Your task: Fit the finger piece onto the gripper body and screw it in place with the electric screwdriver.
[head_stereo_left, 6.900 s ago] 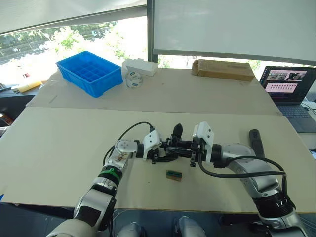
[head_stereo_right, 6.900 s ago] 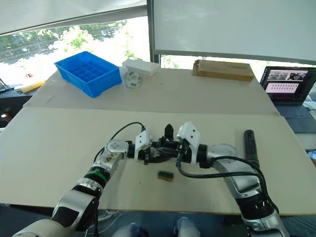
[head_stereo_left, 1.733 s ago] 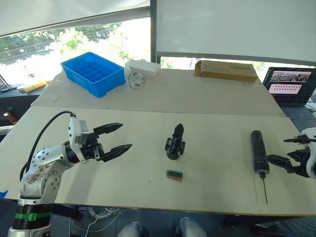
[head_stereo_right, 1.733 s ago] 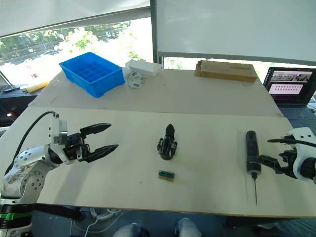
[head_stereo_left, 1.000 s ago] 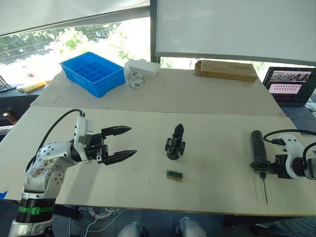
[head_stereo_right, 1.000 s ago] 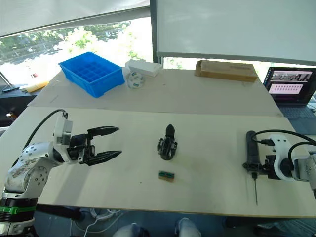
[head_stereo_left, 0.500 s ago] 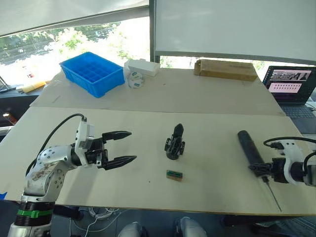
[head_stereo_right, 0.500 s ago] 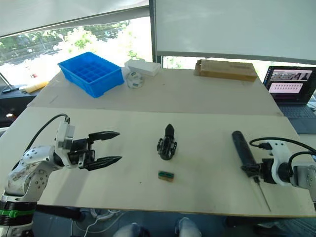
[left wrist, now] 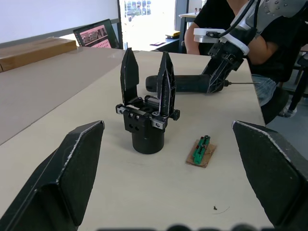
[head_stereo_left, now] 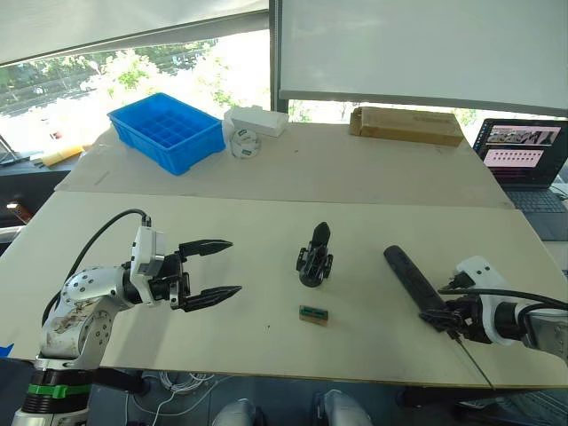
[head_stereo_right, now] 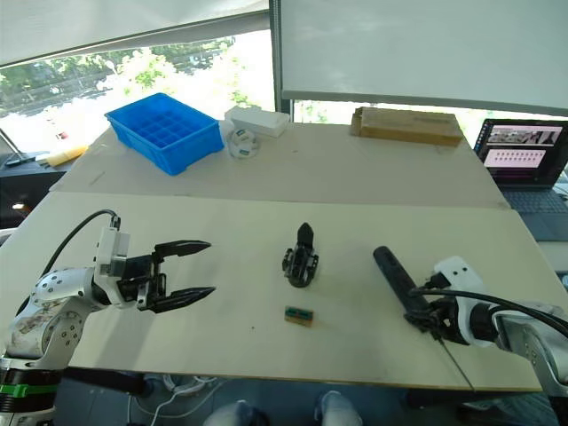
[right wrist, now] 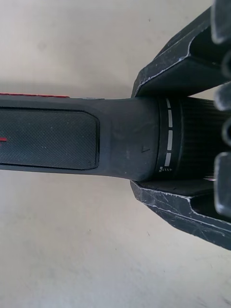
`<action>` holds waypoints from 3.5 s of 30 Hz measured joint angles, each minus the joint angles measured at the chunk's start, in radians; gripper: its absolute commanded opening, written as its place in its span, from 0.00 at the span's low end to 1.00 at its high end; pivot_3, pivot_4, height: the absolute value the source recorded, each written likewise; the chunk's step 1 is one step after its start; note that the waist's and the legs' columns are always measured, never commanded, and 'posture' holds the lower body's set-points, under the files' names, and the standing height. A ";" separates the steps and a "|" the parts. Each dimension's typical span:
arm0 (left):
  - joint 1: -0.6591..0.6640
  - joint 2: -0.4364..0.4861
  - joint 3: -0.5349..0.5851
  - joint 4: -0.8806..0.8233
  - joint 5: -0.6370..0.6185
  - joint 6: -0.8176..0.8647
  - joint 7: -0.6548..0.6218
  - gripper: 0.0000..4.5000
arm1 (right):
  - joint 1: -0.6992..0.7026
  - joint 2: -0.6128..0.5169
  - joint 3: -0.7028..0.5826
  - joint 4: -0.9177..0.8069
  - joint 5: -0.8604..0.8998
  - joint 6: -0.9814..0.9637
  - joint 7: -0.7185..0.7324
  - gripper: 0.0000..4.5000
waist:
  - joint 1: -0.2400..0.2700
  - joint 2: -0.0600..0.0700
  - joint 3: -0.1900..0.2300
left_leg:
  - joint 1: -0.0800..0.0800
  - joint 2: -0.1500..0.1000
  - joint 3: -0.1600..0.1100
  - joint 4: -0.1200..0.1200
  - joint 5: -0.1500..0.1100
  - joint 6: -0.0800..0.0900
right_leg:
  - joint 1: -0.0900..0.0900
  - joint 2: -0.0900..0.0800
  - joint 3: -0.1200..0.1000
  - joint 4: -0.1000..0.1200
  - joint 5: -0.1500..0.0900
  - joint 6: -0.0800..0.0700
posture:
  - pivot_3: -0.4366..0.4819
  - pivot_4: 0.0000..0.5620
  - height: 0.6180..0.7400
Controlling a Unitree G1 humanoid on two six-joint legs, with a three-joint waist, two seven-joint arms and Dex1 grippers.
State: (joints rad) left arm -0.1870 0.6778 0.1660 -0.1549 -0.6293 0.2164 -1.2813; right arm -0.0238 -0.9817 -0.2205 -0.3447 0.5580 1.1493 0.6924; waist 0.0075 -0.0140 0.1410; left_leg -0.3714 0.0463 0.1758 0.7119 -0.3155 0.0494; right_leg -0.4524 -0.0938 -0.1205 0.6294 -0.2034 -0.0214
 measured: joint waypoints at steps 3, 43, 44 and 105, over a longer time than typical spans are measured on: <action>-0.013 -0.001 -0.007 0.013 0.003 0.000 -0.001 1.00 | -0.020 0.000 0.014 0.031 -0.010 -0.007 0.011 0.43 | -0.002 -0.003 -0.001 | 0.000 0.000 0.000 0.000 0.000 0.000 | 0.000 0.000 0.000 0.000 0.000 0.000 | 0.48 0.27 1.00; 0.042 -0.030 -0.129 0.006 0.012 -0.035 -0.111 1.00 | -0.479 -0.268 0.577 0.215 -0.185 0.066 0.377 1.00 | -0.001 -0.003 0.000 | -0.004 0.001 0.000 0.001 0.000 0.000 | -0.004 -0.003 0.000 0.000 0.003 -0.006 | 0.48 0.27 1.00; 0.040 -0.032 -0.133 0.004 0.012 -0.033 -0.106 1.00 | -0.499 -0.260 0.596 0.227 -0.194 0.078 0.375 1.00 | -0.001 -0.003 0.000 | -0.004 0.001 0.000 0.001 0.000 0.000 | -0.004 -0.003 0.000 0.000 0.003 -0.006 | 0.48 0.27 1.00; -0.110 -0.098 -0.223 0.315 0.223 -0.231 -0.084 1.00 | -0.201 0.398 -0.363 -0.380 0.315 -0.342 0.107 0.43 | 0.005 -0.003 -0.002 | -0.003 -0.003 -0.002 0.001 0.001 -0.001 | -0.001 0.000 -0.005 0.001 0.003 -0.005 | 0.48 0.27 1.00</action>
State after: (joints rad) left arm -0.2972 0.5801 -0.0572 0.1603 -0.4068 -0.0141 -1.3651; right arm -0.2252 -0.5839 -0.5837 -0.7244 0.8731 0.8076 0.7991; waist 0.0126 -0.0168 0.1395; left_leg -0.3743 0.0437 0.1735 0.7131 -0.3143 0.0482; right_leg -0.4539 -0.0938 -0.1253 0.6308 -0.2001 -0.0269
